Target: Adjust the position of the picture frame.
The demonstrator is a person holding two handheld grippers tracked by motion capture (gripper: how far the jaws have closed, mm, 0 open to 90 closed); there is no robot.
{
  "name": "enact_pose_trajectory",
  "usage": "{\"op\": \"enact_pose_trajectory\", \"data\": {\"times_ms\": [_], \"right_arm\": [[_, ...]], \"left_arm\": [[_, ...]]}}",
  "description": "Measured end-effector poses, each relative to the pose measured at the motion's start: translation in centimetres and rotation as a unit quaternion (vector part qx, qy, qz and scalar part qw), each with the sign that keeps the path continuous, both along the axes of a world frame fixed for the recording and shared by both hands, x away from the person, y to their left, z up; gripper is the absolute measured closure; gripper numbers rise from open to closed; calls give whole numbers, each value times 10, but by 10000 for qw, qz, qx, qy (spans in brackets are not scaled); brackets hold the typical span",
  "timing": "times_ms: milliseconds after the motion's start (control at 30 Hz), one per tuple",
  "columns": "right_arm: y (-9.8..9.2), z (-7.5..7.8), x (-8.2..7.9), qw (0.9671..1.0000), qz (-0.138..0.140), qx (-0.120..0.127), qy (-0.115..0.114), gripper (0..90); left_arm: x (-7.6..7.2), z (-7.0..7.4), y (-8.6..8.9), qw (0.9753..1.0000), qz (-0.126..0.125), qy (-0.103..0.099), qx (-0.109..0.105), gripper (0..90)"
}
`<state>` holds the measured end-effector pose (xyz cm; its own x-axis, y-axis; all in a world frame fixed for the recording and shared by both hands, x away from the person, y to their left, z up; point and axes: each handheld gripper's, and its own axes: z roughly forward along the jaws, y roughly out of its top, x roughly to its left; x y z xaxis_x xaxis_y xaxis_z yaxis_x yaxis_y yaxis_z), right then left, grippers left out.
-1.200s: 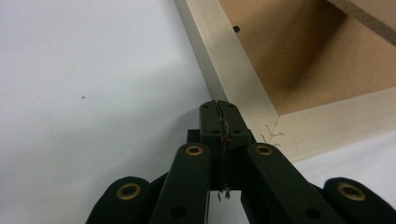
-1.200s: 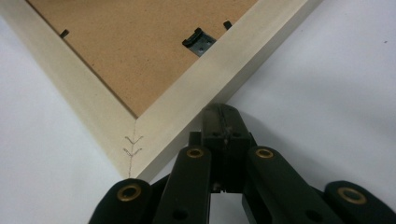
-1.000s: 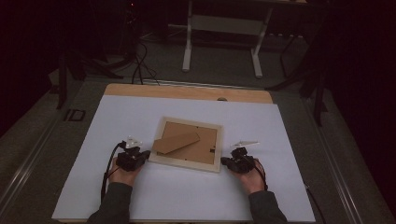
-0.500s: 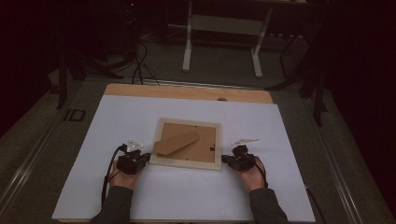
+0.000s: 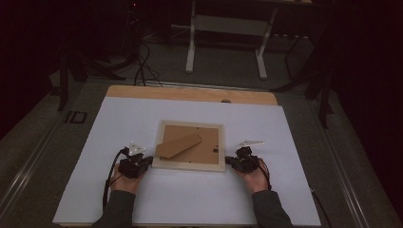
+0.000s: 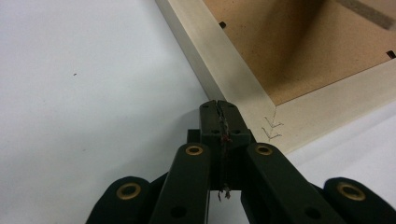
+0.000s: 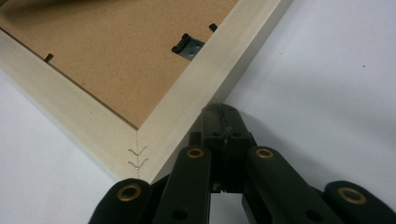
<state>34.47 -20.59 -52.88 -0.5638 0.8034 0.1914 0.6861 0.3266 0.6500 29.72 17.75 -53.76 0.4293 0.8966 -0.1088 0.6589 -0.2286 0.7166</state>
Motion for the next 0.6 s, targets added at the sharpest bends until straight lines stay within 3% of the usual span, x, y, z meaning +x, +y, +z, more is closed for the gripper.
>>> {"op": "enact_pose_trajectory", "data": {"times_ms": [600], "right_arm": [[3, -1, 0, 9999, -31, -57, -121, 900]], "left_arm": [[-4, 0, 2, 10000, -28, -25, -63, 900]]}}
